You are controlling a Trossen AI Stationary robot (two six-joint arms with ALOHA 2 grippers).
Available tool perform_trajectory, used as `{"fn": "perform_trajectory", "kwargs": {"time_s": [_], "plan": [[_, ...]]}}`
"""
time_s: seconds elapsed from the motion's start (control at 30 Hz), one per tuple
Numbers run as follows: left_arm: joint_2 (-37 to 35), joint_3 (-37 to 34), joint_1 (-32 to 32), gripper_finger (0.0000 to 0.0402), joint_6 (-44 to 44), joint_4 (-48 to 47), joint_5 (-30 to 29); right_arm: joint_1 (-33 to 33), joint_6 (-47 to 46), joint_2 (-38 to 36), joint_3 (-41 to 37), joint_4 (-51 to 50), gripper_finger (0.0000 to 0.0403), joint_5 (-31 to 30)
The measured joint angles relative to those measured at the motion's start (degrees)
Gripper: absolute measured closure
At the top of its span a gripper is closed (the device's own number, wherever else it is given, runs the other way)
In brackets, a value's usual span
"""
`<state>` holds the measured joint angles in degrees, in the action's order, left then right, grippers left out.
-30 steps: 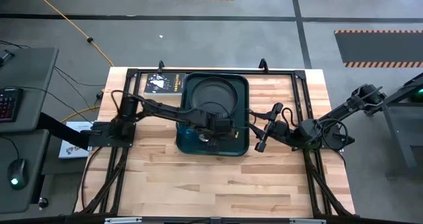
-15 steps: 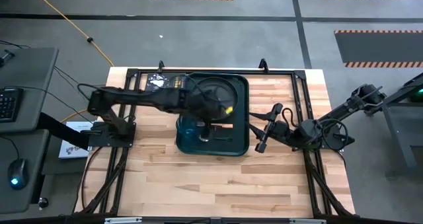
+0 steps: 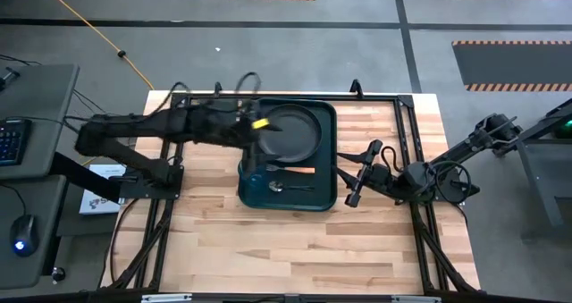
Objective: Pick and place plate/cup/fork/spoon on tray
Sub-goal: Adjust the black serving tray
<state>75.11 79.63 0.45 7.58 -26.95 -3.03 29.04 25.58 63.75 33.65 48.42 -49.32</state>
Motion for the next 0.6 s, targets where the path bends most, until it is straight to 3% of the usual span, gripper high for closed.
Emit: {"fn": "perform_trajectory", "kwargs": {"time_s": [0.17, 0.4, 0.6], "plan": [[-13.42, -12.76, 1.18, 0.0069, -1.46, 7.29, -0.99, 0.0, -0.01, 0.0, 0.0, -0.13, 0.0249, 0.0], [-32.17, -23.43, 1.85, 0.0069, -2.84, 9.99, -0.23, 0.0, -0.02, 0.0, 0.0, -0.08, 0.0249, -0.01], [-44.11, -33.74, 1.83, 0.0069, -5.3, 15.49, 1.18, 0.0, -0.32, 0.0, 0.0, -0.08, 0.0249, 0.0]]}}
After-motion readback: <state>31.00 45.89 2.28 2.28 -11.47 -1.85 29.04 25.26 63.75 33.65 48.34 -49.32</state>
